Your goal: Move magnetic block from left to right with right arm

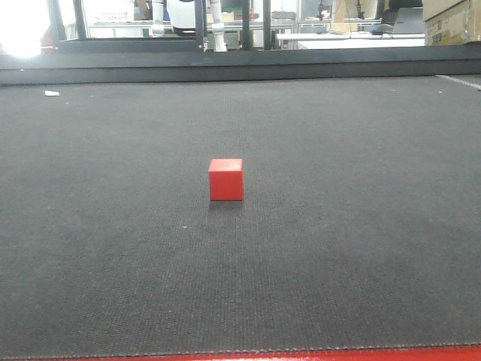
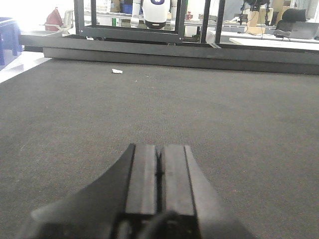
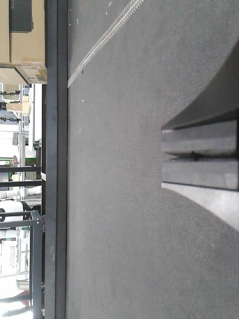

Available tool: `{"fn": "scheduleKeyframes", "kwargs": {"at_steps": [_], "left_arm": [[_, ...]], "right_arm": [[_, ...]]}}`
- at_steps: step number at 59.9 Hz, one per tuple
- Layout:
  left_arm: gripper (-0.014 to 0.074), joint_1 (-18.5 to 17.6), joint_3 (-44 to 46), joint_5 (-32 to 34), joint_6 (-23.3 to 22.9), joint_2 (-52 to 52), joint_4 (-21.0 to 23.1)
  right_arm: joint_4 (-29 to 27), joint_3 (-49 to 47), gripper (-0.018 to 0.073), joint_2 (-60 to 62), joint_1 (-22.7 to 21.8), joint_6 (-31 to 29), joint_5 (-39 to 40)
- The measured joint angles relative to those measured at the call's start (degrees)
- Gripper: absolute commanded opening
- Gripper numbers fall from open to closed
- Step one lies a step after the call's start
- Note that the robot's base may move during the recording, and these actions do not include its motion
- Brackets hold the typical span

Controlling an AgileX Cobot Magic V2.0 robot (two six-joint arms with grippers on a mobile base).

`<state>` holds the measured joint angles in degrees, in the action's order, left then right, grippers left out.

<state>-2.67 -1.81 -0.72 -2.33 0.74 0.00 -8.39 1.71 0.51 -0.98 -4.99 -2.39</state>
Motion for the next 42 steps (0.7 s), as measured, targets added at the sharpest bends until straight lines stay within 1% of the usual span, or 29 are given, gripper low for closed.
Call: {"fn": "scheduleKeyframes", "kwargs": {"at_steps": [42], "left_arm": [[-0.0116, 0.0, 0.0, 0.0, 0.0, 0.0, 0.0]], "right_arm": [[0.0, 0.0, 0.0062, 0.0, 0.0, 0.0, 0.0]]}}
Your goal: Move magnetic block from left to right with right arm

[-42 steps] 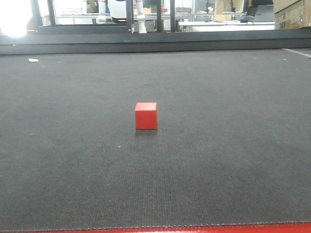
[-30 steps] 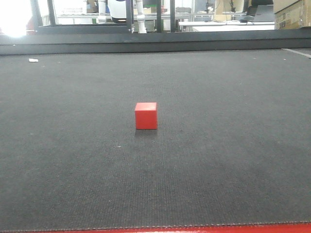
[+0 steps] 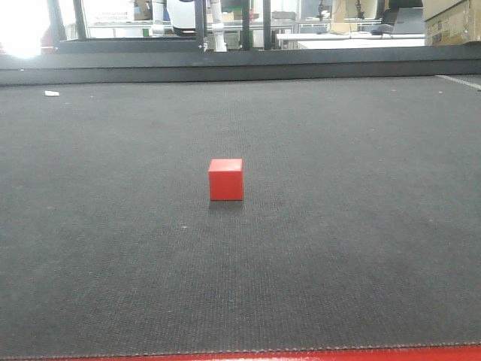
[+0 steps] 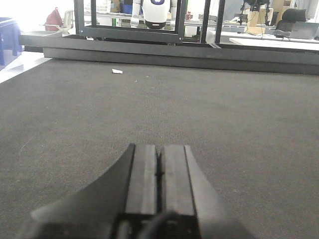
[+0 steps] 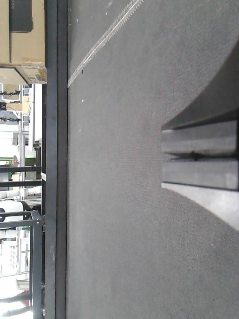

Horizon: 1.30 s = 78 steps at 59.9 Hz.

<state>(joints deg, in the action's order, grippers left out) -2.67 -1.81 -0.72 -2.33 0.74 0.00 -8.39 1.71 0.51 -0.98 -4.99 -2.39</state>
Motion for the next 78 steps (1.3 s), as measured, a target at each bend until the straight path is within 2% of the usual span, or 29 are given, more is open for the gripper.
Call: {"fn": "scheduleKeyframes", "kwargs": {"at_steps": [18, 31, 36, 39, 44, 53, 69, 78], "left_arm": [[-0.0116, 0.0, 0.0, 0.0, 0.0, 0.0, 0.0], [-0.0115, 0.0, 0.0, 0.0, 0.0, 0.0, 0.0], [-0.0116, 0.0, 0.0, 0.0, 0.0, 0.0, 0.0], [-0.0115, 0.0, 0.0, 0.0, 0.0, 0.0, 0.0], [-0.0116, 0.0, 0.0, 0.0, 0.0, 0.0, 0.0], [-0.0116, 0.0, 0.0, 0.0, 0.0, 0.0, 0.0], [-0.0116, 0.0, 0.0, 0.0, 0.0, 0.0, 0.0], [-0.0116, 0.0, 0.0, 0.0, 0.0, 0.0, 0.0]], "right_arm": [[0.1, -1.3, 0.0062, 0.0, 0.0, 0.0, -0.6], [0.2, -16.5, 0.0069, -7.4, 0.1, 0.0, -2.4], [0.2, -23.1, 0.0126, -13.5, 0.3, 0.0, -6.4], [0.2, -27.0, 0.0191, -17.4, 0.9, 0.0, -9.3], [0.2, -33.1, 0.0363, -24.4, 2.3, 0.0, -14.1], [0.3, -41.8, 0.0653, -36.6, 6.8, 2.8, -20.8], [0.8, -55.8, 0.0633, -57.5, 19.9, 9.0, -30.4], [2.7, -63.5, 0.0633, -68.8, 27.1, 17.2, -34.5]]}}
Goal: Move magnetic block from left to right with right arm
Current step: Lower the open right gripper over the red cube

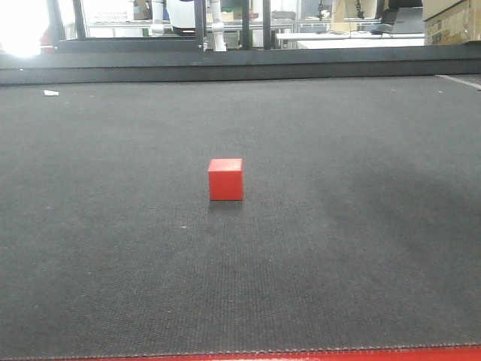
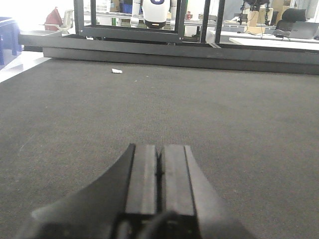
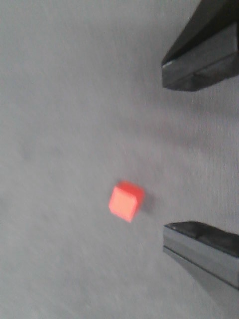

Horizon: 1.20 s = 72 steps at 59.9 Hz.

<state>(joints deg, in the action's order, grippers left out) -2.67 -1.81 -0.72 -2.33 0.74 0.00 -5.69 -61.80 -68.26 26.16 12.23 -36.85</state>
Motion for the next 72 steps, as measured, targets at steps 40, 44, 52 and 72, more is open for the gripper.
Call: {"fn": "scheduleKeyframes", "kwargs": {"at_steps": [40, 44, 52, 72], "left_arm": [[-0.0116, 0.0, 0.0, 0.0, 0.0, 0.0, 0.0], [-0.0115, 0.0, 0.0, 0.0, 0.0, 0.0, 0.0], [-0.0116, 0.0, 0.0, 0.0, 0.0, 0.0, 0.0], [-0.0116, 0.0, 0.0, 0.0, 0.0, 0.0, 0.0]], "right_arm": [[21.6, -33.1, 0.0633, -38.2, 19.1, 32.3, -19.4], [22.1, -35.2, 0.0633, -41.0, 19.3, 32.4, -20.5], [22.8, -37.5, 0.0633, -44.7, 19.3, 33.1, -22.2], [23.0, -37.6, 0.0633, -48.2, 17.3, 36.1, -21.6]]}}
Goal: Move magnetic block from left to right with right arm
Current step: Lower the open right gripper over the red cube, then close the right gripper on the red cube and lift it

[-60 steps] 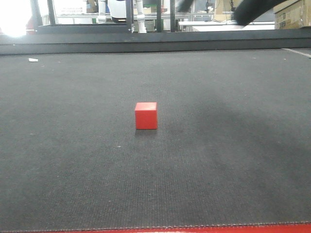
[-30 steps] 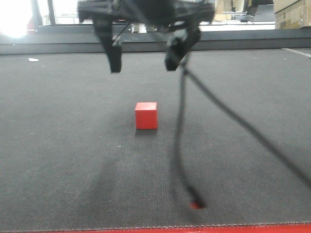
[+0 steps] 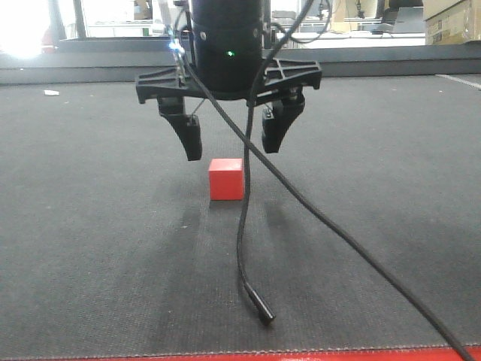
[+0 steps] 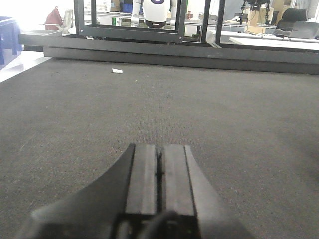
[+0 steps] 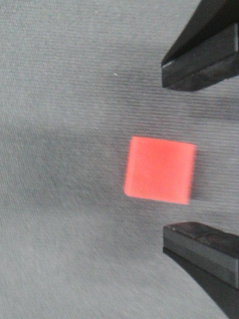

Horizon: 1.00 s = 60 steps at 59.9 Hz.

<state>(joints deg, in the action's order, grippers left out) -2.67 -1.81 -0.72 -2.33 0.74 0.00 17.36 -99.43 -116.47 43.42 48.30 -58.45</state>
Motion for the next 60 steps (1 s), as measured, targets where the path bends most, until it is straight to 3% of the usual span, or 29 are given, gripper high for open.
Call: {"fn": "scheduleKeyframes", "kwargs": {"at_steps": [19, 24, 37, 42, 60], "left_arm": [[-0.0116, 0.0, 0.0, 0.0, 0.0, 0.0, 0.0], [-0.0116, 0.0, 0.0, 0.0, 0.0, 0.0, 0.0], [-0.0116, 0.0, 0.0, 0.0, 0.0, 0.0, 0.0], [-0.0116, 0.0, 0.0, 0.0, 0.0, 0.0, 0.0], [-0.0116, 0.0, 0.0, 0.0, 0.0, 0.0, 0.0]], "right_arm": [[-2.5, 0.0, 0.0627, -2.8, -1.3, 0.2, 6.1], [-2.7, 0.0, 0.0578, -3.4, -1.5, 0.3, 6.2], [-2.8, 0.0, 0.0280, -5.0, -1.6, 0.3, 5.0], [-2.9, -0.1, 0.0206, -5.0, -1.6, 0.3, 4.9], [-2.9, -0.1, 0.0193, -0.8, -2.1, -1.8, 4.4]]}}
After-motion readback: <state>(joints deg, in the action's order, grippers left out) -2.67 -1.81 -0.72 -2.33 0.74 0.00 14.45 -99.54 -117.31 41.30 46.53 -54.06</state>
